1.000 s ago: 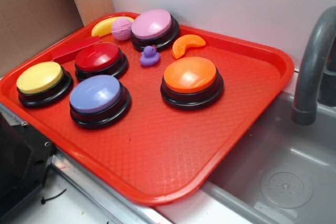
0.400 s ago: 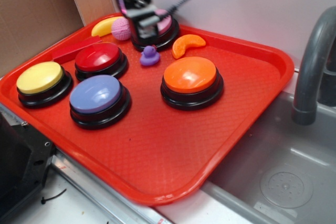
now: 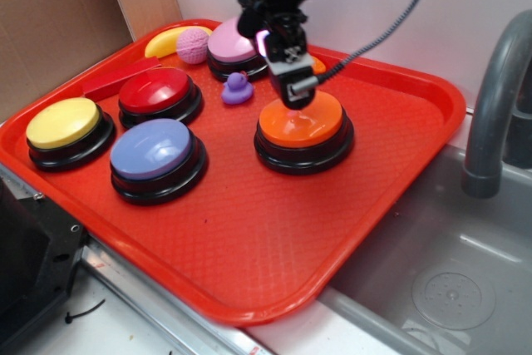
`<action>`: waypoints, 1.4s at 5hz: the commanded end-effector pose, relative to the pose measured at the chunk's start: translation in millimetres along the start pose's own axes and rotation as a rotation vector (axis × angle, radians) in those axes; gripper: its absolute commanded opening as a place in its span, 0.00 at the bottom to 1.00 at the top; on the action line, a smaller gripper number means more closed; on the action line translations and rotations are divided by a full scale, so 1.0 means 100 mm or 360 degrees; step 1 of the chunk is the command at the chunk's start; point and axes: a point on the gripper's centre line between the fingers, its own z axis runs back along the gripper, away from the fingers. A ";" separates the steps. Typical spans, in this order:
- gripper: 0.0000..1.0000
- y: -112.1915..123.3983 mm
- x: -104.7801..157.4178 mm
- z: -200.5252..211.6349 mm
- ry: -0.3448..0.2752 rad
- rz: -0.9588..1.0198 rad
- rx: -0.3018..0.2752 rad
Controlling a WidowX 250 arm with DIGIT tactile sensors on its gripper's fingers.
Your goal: Push the orange button.
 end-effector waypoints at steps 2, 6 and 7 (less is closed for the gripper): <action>1.00 0.05 0.03 -0.28 -0.0010 0.0089 -0.0027; 1.00 0.18 -0.08 0.24 -0.0059 0.0110 0.0034; 1.00 0.19 -0.10 0.34 -0.0088 0.0126 0.0020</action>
